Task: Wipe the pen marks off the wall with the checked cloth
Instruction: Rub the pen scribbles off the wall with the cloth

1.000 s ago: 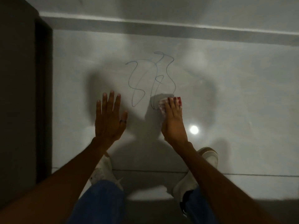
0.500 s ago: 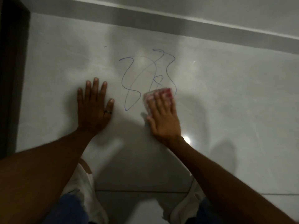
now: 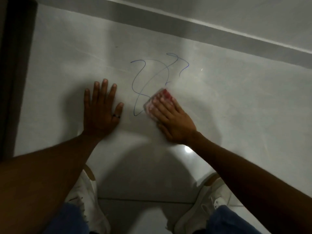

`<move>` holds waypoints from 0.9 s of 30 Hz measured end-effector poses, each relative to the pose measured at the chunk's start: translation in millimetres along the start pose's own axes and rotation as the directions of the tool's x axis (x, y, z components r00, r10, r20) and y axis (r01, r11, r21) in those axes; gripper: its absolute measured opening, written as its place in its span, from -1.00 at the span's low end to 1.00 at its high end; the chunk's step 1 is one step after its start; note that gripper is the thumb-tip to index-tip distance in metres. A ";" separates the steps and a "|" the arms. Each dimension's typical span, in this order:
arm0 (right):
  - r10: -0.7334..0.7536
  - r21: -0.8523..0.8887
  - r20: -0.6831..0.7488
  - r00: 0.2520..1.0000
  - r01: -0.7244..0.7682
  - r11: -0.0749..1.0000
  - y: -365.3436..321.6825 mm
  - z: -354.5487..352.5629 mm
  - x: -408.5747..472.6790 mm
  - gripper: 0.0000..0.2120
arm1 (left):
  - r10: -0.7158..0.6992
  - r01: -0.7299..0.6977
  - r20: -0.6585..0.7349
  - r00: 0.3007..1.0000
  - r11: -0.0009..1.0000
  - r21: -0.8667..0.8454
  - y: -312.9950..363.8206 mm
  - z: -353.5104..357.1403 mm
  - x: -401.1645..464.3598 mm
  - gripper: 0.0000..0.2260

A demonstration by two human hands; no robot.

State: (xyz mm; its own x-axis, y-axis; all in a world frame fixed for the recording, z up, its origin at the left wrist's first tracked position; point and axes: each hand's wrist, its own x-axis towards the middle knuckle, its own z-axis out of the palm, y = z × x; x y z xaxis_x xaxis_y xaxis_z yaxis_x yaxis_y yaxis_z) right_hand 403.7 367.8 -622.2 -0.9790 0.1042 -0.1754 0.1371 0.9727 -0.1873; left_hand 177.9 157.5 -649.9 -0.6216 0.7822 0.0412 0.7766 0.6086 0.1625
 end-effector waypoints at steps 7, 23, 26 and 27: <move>0.707 0.141 -0.117 0.698 -0.693 0.707 10.5 -7.4 1.1 -0.37 | 0.001 -0.001 -0.007 1.000 1.000 -0.013 1.7 -1.8 0.9 -0.38; -0.114 0.017 -0.027 0.993 0.114 0.993 46.8 -15.5 26.2 -0.43 | 0.005 -0.005 -0.004 1.000 1.000 0.011 1.6 -4.6 1.4 -0.37; 0.649 0.122 -0.094 0.755 -0.638 0.760 69.3 -30.5 51.5 -0.40 | 0.006 -0.006 -0.006 1.000 1.000 0.011 3.4 -5.6 1.0 -0.38; 0.761 0.163 -0.077 0.644 -0.745 0.647 63.7 -33.5 64.0 -0.38 | 0.002 -0.002 -0.008 1.000 1.000 0.009 4.5 -5.6 1.6 -0.38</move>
State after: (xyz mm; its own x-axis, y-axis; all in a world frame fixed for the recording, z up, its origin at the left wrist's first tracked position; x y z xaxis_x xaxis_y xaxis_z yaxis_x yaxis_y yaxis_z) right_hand 344.7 443.4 -613.0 -0.5379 0.8232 -0.1814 0.8425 0.5178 -0.1483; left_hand 179.9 160.8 -643.6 -0.6209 0.7823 0.0489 0.7786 0.6083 0.1538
